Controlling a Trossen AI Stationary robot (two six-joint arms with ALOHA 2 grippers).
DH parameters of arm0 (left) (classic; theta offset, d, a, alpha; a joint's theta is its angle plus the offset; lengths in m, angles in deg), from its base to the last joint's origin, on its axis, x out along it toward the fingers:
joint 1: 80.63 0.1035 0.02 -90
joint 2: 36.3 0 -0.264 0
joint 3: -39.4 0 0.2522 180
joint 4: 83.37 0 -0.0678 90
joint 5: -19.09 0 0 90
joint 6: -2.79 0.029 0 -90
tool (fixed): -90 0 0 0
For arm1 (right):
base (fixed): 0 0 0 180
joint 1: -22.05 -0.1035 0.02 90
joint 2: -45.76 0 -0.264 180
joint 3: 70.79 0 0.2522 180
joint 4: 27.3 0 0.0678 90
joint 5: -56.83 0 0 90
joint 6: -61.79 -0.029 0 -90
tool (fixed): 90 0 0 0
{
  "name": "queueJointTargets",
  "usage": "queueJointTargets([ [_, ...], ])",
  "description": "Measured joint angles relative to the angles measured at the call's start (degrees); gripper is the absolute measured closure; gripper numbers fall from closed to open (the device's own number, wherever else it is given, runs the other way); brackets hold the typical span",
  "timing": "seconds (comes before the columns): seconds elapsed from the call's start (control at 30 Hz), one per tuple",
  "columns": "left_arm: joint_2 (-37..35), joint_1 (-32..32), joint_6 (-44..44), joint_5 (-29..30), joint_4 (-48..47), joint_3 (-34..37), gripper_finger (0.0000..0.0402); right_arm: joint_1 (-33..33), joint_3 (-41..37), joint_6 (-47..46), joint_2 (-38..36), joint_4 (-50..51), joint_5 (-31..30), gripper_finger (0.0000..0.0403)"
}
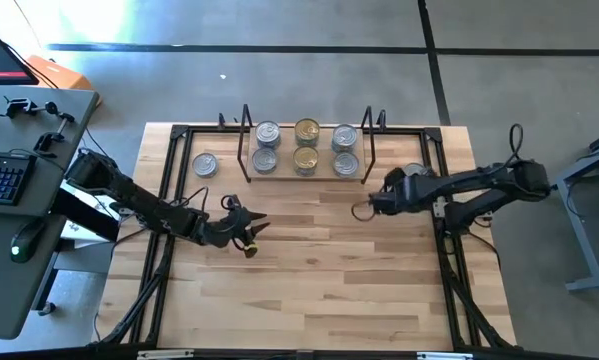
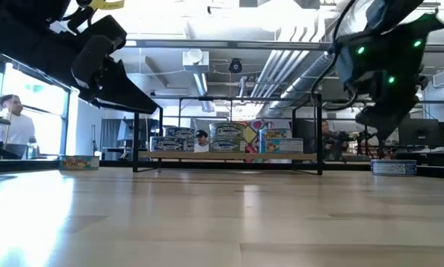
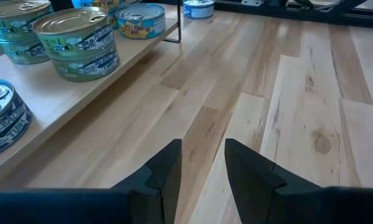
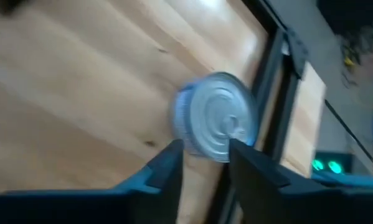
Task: Stack canned seafood by type on shelf
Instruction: Stack the blue tuna can on top of the other blue tuna can on the shelf
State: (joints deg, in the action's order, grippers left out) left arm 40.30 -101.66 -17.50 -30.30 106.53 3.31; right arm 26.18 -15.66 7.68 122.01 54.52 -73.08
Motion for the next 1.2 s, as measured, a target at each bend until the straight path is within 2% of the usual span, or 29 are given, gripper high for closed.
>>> queueJointTargets([
  [0.17,0.00,0.00,0.00,-0.08,0.02,0.00,0.0289,7.14,-0.02,4.70,1.19,-0.16,-0.19,0.0370],
  [0.23,0.00,0.00,0.00,-0.10,-0.01,0.00,0.0289,9.42,-0.02,7.15,1.46,-1.17,-0.22,0.0394],
  [0.43,0.00,-0.04,0.02,-0.10,-0.02,0.00,0.0289,15.85,-1.21,13.84,2.94,-5.76,0.24,0.0392],
  [0.67,0.00,-0.04,0.00,-0.15,0.01,0.00,0.0289,19.89,-8.19,20.10,2.92,-17.26,5.97,0.0400],
  [0.83,0.00,-0.04,0.00,-0.19,0.05,0.00,0.0289,16.83,-7.23,17.24,2.78,-15.84,9.51,0.0402],
  [1.0,0.00,-0.04,-0.02,-0.34,0.26,0.00,0.0289,11.58,-3.21,11.91,2.75,-12.92,19.87,0.0402],
  [1.2,0.00,-0.04,-0.04,-2.36,0.60,0.00,0.0289,3.34,-0.56,5.68,2.73,-12.12,35.88,0.0402],
])
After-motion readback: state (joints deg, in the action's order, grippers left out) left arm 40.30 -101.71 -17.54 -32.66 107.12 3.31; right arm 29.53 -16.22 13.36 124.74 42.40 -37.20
